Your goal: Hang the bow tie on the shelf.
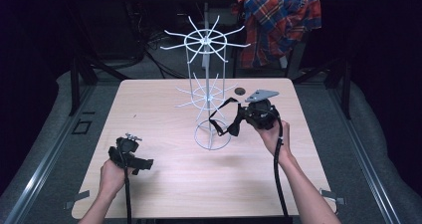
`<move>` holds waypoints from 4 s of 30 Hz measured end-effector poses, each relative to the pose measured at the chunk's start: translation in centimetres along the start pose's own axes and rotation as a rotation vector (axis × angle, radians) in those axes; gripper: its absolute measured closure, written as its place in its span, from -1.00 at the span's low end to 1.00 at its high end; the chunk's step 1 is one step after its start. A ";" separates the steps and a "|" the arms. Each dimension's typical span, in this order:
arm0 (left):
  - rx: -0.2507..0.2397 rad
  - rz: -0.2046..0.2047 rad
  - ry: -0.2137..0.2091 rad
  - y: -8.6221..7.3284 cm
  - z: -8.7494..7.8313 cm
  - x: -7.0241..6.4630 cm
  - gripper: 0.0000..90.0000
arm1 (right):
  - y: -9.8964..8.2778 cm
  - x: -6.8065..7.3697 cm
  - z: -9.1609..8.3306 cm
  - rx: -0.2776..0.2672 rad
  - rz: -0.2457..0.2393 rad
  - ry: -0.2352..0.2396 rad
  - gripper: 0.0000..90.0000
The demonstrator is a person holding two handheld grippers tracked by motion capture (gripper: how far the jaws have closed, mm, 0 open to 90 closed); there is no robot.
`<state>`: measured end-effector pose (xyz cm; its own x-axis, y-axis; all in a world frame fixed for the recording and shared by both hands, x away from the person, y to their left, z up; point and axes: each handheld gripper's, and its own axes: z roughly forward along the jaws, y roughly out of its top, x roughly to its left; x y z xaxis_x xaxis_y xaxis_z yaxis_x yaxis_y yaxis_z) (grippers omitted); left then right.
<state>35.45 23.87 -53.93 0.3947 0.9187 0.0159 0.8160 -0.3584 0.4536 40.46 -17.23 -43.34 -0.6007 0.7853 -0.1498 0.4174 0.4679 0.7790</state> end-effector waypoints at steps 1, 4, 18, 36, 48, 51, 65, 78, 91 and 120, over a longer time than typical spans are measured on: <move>0.001 0.000 0.000 0.0 0.0 0.0 -0.99 | 0.0 0.1 0.2 -0.003 -0.001 0.002 0.88; 0.001 0.000 -0.001 0.0 0.0 0.0 -0.99 | 0.0 0.6 0.8 -0.001 0.002 0.006 0.88; 0.001 0.000 -0.005 0.0 0.0 0.0 -0.99 | -0.5 1.7 2.7 -0.002 0.005 0.010 0.87; 0.003 0.000 -0.004 -0.1 0.1 0.0 -0.99 | -0.6 2.0 3.2 -0.010 -0.016 0.033 0.82; 0.005 -0.002 -0.003 -0.2 -0.1 0.1 -0.99 | -0.9 1.0 0.8 -0.009 0.007 0.064 0.30; 0.005 -0.001 -0.004 -0.2 0.0 0.0 -0.99 | -1.0 0.9 -0.2 -0.002 0.005 0.079 0.17; -0.008 0.016 -0.011 -0.1 -0.1 -0.2 -1.00 | -1.4 0.7 -5.0 0.057 -0.004 0.116 -0.33; -0.014 0.018 -0.014 -0.2 -0.1 -0.3 -1.00 | -3.9 0.5 -8.4 0.100 -0.007 0.106 -0.62; -0.003 0.028 -0.013 -0.2 0.0 -0.3 -1.00 | -7.9 0.0 -10.0 0.171 0.010 0.089 -0.68; 0.036 0.108 -0.030 -0.1 0.7 -1.0 -1.00 | -15.3 -1.0 -6.7 0.387 0.039 0.078 -0.71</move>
<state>35.24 22.87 -54.63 0.4934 0.8690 0.0364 0.7822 -0.4616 0.4185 30.04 -27.90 -51.05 -0.6230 0.7794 -0.0665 0.6580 0.5682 0.4942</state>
